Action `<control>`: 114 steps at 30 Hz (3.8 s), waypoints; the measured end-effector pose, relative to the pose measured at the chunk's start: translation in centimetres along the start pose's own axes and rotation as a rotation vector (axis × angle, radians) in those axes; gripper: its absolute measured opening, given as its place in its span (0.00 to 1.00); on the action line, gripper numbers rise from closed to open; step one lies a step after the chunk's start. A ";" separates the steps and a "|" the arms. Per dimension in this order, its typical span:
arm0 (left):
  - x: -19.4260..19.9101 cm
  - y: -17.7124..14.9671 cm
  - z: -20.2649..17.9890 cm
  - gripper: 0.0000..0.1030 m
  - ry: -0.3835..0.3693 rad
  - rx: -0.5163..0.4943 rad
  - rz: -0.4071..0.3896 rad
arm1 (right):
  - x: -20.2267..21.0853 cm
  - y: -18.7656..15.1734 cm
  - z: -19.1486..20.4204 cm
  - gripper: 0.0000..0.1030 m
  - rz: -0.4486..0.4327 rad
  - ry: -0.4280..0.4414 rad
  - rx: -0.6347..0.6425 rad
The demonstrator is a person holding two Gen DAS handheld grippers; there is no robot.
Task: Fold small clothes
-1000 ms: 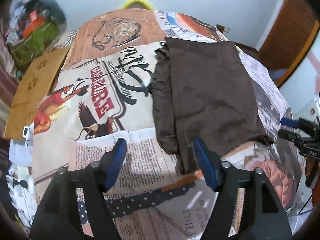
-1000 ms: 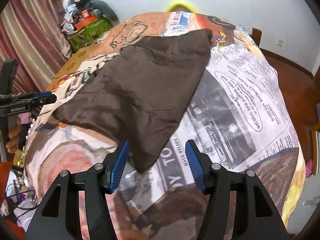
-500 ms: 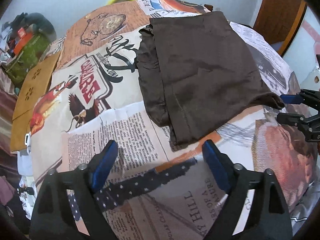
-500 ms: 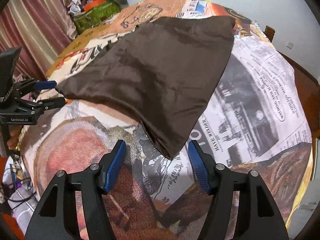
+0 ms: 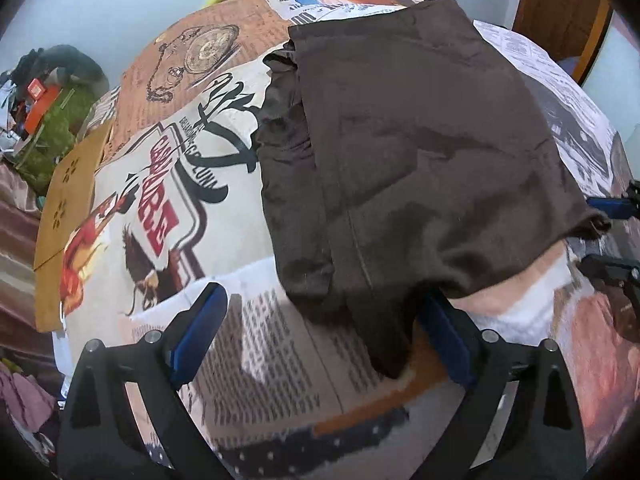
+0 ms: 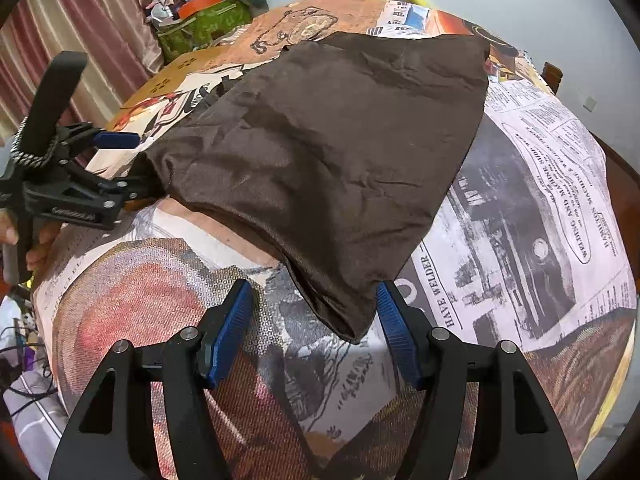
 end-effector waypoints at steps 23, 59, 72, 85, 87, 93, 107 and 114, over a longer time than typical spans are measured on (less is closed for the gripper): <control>2.3 -0.3 -0.3 0.11 0.083 -0.029 -0.105 | 1.7 0.5 0.7 0.10 -0.057 0.078 0.072; 5.4 12.1 2.9 0.10 -0.031 0.062 -0.246 | 7.1 9.6 -4.0 0.09 -0.323 0.028 0.041; -1.7 17.2 5.0 0.11 -0.092 0.107 -0.181 | 2.4 14.1 -7.5 0.09 -0.298 -0.001 0.020; -4.2 18.6 8.0 0.53 -0.015 0.194 -0.195 | -1.9 15.8 -10.5 0.13 -0.245 -0.073 -0.035; -4.0 18.0 8.1 0.60 -0.002 0.184 -0.189 | -2.0 15.9 -10.7 0.25 -0.239 -0.104 -0.047; -3.6 14.9 8.7 0.70 -0.003 0.170 -0.155 | 0.0 15.3 -10.8 0.53 -0.260 -0.072 -0.092; -6.8 12.0 8.3 0.55 -0.267 0.276 -0.049 | -1.9 8.9 -8.0 0.54 -0.095 0.028 -0.056; -7.0 13.3 7.4 0.21 -0.266 0.275 -0.079 | -3.1 9.5 -7.9 0.37 -0.091 0.086 -0.093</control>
Point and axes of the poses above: each gripper's, at about its wrist camera, not at the fingertips, and x roughly against the way its jaws point, z to its left, y to its top, the point moved 1 cm from there along -x, roughly the way its jaws point, and after that the axes turned 4 degrees about -x, right-handed, at the moved point
